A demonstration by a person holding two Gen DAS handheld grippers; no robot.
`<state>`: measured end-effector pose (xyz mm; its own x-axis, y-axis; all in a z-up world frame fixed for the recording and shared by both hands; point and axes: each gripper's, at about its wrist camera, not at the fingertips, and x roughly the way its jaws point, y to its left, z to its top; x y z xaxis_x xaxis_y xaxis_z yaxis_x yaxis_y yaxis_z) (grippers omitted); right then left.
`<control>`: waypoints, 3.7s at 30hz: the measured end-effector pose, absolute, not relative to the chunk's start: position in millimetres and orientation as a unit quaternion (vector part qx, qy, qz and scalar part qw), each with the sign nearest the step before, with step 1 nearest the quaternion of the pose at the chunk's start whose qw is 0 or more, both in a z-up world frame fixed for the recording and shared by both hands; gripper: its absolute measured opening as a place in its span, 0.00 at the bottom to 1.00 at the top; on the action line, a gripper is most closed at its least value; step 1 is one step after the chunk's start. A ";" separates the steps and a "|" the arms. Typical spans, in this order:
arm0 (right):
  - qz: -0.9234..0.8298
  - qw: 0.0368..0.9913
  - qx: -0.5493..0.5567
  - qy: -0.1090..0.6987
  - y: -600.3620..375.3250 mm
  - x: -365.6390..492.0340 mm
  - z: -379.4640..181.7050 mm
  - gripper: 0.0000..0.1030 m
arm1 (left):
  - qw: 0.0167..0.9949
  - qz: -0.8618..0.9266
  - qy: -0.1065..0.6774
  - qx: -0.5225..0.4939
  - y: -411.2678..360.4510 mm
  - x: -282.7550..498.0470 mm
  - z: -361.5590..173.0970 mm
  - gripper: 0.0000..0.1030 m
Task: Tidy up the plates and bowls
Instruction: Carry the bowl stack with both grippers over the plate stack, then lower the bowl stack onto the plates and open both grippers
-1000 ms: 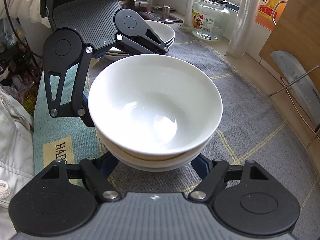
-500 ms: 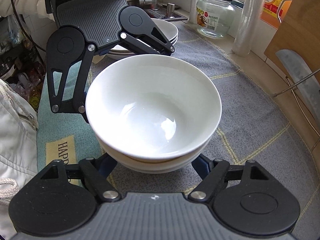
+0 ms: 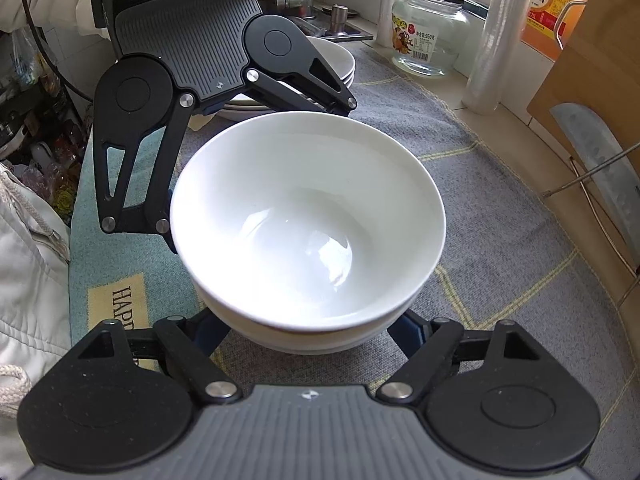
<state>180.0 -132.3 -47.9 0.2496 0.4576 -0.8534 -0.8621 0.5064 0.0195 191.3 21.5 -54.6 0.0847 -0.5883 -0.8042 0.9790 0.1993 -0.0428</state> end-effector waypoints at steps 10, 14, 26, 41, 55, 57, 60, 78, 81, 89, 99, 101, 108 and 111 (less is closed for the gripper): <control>0.433 0.755 -0.231 0.434 -131.7 180.7 -46.9 0.84 | 0.688 -0.572 0.357 0.269 22.8 188.1 -53.3 0.85; 0.434 0.753 -0.233 0.436 -130.1 181.0 -45.5 0.84 | 0.689 -0.571 0.356 0.270 24.1 186.1 -50.3 0.85; 0.443 0.746 -0.257 0.426 -114.5 184.5 -21.8 0.84 | 0.712 -0.557 0.341 0.258 41.8 183.0 -29.0 0.85; 0.468 0.733 -0.307 0.388 -46.8 202.0 9.5 0.84 | 0.757 -0.513 0.320 0.249 112.8 178.7 1.5 0.85; 0.501 0.710 -0.344 0.355 41.2 237.0 6.5 0.84 | 0.793 -0.455 0.321 0.246 191.1 188.5 3.6 0.85; 0.505 0.706 -0.348 0.354 52.2 243.2 3.8 0.84 | 0.796 -0.450 0.323 0.246 199.4 192.0 0.5 0.85; 0.509 0.702 -0.352 0.353 65.4 249.2 -0.6 0.84 | 0.798 -0.443 0.327 0.244 211.8 196.2 -3.4 0.85; 0.511 0.687 -0.354 0.377 95.6 272.9 -26.4 0.84 | 0.798 -0.433 0.351 0.229 233.3 217.8 -25.7 0.85; 0.511 0.684 -0.353 0.382 97.0 274.7 -28.9 0.84 | 0.797 -0.434 0.356 0.224 233.7 218.4 -27.5 0.85; 0.511 0.681 -0.351 0.390 97.4 278.5 -31.5 0.84 | 0.796 -0.436 0.361 0.213 234.8 221.6 -28.5 0.85; 0.502 0.692 -0.355 0.378 98.9 271.5 -33.1 1.00 | 0.806 -0.431 0.348 0.208 236.5 216.6 -27.7 0.91; 0.497 0.693 -0.358 0.379 98.6 270.2 -33.7 1.00 | 0.811 -0.425 0.343 0.212 237.0 212.8 -25.4 0.94; 0.456 0.727 -0.343 0.382 92.1 262.8 -31.1 1.00 | 0.845 -0.380 0.314 0.210 245.3 190.7 -24.5 0.97; 0.419 0.750 -0.330 0.392 87.0 257.9 -29.8 1.00 | 0.864 -0.351 0.298 0.201 250.4 174.7 -22.3 0.97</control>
